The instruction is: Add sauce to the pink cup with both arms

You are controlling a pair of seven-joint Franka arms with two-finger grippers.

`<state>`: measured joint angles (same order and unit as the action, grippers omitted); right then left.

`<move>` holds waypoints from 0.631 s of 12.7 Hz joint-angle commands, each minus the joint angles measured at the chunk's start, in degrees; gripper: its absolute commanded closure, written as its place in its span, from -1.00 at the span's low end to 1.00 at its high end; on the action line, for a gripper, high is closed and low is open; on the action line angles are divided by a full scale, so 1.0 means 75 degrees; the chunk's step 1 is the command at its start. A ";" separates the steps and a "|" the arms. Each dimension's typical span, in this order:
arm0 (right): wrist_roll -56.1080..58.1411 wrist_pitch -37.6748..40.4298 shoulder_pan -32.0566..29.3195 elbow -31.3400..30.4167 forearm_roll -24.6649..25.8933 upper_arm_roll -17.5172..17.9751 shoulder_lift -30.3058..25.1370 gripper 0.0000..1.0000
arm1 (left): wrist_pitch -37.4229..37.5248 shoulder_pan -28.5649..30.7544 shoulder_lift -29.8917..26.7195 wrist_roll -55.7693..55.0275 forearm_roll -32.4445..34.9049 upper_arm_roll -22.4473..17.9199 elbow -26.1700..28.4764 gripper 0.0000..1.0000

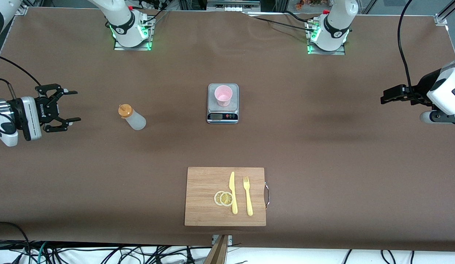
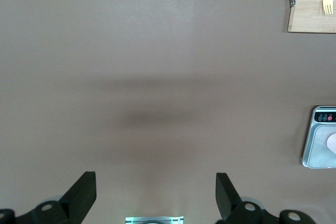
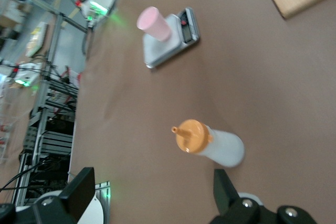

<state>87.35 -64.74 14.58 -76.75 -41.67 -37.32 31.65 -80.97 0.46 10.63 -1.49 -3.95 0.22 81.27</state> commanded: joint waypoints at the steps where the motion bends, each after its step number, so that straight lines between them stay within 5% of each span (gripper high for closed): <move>1: -0.1702 -0.1078 -0.0104 -0.0392 0.1400 0.0940 -0.1003 -1.00 | 0.0108 0.0044 0.0036 0.0175 0.0105 0.0052 -0.0113 -1.00; 4: -0.4105 -0.2262 -0.0782 -0.1586 0.3138 0.2546 -0.2341 -1.00 | 0.0108 0.0044 0.0036 0.0175 0.0093 0.0041 -0.0113 -1.00; 8: -0.7065 -0.3143 -0.0843 -0.2712 0.4850 0.3416 -0.3513 -1.00 | 0.0108 0.0044 0.0036 0.0187 0.0093 0.0041 -0.0125 -1.00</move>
<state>45.14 -84.44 9.39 -89.95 -9.63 -15.43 11.61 -80.97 0.46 10.66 -1.49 -3.95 0.22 81.27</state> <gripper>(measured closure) 0.000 0.000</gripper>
